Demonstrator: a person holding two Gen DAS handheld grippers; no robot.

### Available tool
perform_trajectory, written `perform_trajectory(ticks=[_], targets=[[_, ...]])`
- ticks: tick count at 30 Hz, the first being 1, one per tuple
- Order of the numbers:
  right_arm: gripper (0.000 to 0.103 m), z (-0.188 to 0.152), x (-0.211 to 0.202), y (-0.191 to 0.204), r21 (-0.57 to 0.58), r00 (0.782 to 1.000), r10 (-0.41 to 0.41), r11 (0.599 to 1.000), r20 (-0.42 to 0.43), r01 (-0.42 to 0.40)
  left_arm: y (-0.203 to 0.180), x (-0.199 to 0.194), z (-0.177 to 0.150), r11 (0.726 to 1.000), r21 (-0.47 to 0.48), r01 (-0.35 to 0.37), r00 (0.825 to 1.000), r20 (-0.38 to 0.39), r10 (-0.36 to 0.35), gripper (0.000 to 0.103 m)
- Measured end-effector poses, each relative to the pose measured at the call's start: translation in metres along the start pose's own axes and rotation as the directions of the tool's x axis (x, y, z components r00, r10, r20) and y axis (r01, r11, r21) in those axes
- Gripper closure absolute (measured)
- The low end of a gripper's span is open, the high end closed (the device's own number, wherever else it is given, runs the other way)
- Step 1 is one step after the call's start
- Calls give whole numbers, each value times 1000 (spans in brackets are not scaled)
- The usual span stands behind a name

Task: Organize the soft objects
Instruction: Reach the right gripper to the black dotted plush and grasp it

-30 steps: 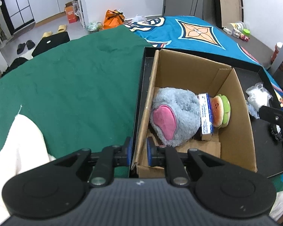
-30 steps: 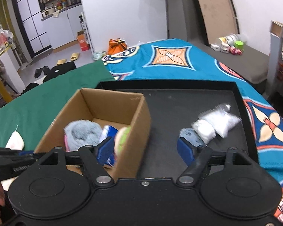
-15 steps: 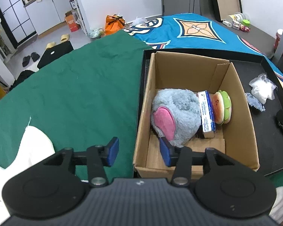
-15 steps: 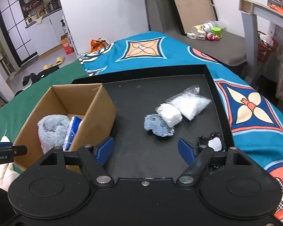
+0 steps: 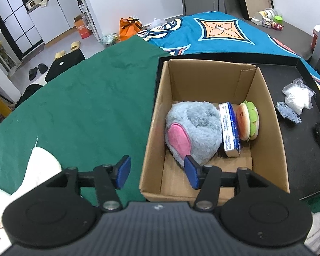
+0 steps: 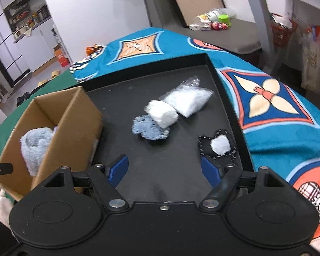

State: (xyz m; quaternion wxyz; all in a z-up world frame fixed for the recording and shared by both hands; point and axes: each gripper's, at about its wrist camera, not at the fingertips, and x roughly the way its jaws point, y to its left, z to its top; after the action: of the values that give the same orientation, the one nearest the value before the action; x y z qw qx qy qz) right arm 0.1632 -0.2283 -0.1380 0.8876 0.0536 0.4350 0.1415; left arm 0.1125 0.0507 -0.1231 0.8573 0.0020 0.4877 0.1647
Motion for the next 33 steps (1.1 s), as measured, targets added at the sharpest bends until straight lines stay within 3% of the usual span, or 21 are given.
perform_trajectory(ticks=[16, 27, 29, 32, 33], targets=[[28, 3, 42, -34, 105, 992, -101, 989, -69, 108, -18, 14, 10, 998, 44, -46, 998, -30, 47, 46], [29, 3, 64, -35, 50, 985, -156, 986, -78, 160, -20, 15, 13, 995, 57, -76, 996, -44, 79, 46], [35, 2, 65, -32, 11, 980, -182, 983, -80, 183, -18, 14, 14, 996, 49, -78, 996, -45, 80, 46], [56, 0, 64, -29, -34, 971, -229, 973, -68, 227, -16, 13, 14, 996, 44, -81, 996, -44, 83, 46], [69, 0, 63, -30, -40, 971, -230, 973, -62, 228, -16, 13, 13, 996, 44, -83, 996, -43, 84, 46]])
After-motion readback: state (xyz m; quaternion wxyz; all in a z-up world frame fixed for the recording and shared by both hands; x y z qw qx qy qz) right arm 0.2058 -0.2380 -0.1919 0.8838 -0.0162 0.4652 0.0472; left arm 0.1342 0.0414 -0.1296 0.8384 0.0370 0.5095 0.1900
